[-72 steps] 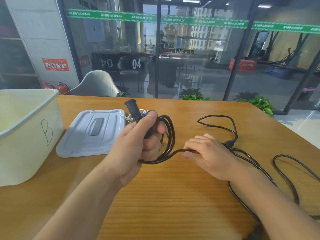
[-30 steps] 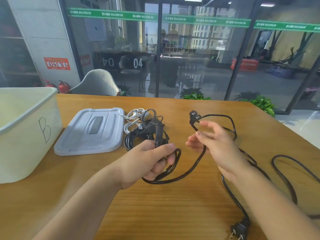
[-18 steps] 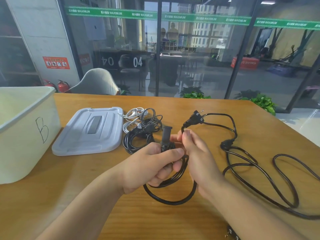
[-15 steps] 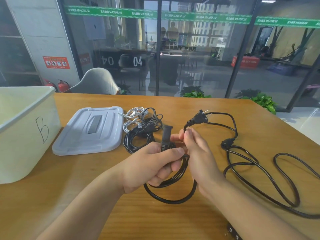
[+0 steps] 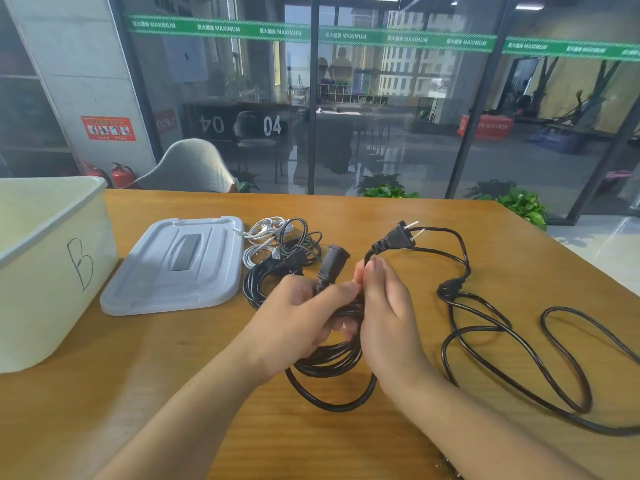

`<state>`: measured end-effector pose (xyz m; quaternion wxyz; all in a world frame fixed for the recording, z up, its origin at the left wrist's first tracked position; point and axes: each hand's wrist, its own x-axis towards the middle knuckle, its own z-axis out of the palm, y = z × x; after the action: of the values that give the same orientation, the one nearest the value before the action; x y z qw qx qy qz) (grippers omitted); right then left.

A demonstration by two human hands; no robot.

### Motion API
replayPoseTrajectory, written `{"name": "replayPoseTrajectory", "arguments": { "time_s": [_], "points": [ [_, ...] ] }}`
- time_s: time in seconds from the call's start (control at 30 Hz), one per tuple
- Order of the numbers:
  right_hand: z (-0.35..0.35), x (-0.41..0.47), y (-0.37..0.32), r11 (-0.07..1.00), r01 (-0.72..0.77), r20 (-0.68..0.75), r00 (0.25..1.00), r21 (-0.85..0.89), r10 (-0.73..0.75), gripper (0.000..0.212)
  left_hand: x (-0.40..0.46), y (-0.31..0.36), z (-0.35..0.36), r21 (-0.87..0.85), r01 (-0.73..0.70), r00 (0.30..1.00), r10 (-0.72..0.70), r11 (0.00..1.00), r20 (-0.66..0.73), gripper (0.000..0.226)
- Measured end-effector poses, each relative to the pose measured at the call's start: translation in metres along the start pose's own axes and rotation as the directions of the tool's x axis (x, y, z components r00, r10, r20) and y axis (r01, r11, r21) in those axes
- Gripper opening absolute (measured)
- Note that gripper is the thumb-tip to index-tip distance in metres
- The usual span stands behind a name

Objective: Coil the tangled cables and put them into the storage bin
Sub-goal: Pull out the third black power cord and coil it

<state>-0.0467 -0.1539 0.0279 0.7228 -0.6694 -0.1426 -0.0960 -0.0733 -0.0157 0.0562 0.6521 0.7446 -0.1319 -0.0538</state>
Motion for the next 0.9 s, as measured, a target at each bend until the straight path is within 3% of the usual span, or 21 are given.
{"name": "replayPoseTrajectory", "arguments": {
  "time_s": [0.1,0.2,0.4,0.63,0.9],
  "points": [
    [0.001,0.000,-0.001,0.999,0.040,-0.019,0.999,-0.011,-0.040,0.038,0.002,-0.003,0.005,-0.090,-0.015,0.984,-0.001,0.996,-0.178,0.053],
    [-0.001,0.001,-0.001,0.998,0.062,-0.013,0.998,-0.027,-0.063,0.038,0.005,-0.007,0.011,-0.063,-0.045,0.956,0.025,0.997,-0.291,0.045],
    [-0.004,0.003,-0.001,0.999,-0.004,0.015,1.000,0.043,0.003,0.031,0.006,-0.011,0.015,0.135,-0.164,0.954,0.192,0.977,-0.229,0.044],
    [-0.005,0.004,-0.004,0.998,0.003,0.053,0.999,0.061,-0.007,0.038,0.007,-0.012,0.017,0.241,-0.164,0.943,0.224,0.956,-0.247,0.057],
    [-0.010,0.011,-0.003,0.996,-0.072,-0.087,0.993,0.052,0.077,0.038,0.012,-0.022,0.020,0.092,-0.280,0.920,0.295,0.955,-0.259,0.039]
  ]
}}
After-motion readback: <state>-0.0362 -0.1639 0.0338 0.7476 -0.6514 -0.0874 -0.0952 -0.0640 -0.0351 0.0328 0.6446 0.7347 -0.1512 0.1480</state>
